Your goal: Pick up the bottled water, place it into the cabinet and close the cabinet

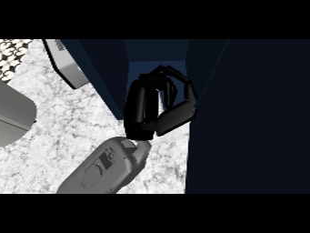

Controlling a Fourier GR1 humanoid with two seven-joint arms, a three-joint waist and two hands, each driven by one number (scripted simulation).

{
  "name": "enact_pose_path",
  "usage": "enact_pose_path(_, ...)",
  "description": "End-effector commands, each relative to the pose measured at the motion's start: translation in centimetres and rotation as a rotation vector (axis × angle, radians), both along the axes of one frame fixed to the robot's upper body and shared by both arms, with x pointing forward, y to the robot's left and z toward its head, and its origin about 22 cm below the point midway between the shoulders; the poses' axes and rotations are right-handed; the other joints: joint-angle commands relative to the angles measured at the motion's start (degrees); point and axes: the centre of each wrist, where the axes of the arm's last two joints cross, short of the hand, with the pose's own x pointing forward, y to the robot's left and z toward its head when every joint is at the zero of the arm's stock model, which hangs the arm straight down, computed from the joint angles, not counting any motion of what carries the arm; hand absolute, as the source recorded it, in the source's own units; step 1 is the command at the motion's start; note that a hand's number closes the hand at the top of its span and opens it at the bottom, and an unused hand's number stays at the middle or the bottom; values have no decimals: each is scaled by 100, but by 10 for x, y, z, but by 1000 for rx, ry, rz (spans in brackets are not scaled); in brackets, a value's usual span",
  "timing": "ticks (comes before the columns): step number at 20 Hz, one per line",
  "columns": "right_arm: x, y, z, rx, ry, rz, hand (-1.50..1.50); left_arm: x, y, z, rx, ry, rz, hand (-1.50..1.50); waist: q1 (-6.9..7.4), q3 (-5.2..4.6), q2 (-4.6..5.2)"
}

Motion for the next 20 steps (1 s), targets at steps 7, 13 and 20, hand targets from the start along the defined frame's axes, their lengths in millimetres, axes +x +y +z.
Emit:
enact_pose_path(7, -1, -4, 13, 42, -38, 11, -150, 46, -10, -13, 103, 13, 85, 150, -40, 1, 8)
enact_pose_path(13, -10, -11, 27, 59, -47, 13, -150, 65, -6, -29, 171, 31, 116, 150, -104, -1, 16)
enact_pose_path(20, -6, -8, 25, 68, -48, 27, -150, 86, 9, -46, 178, 96, 197, 150, -113, -4, 36)
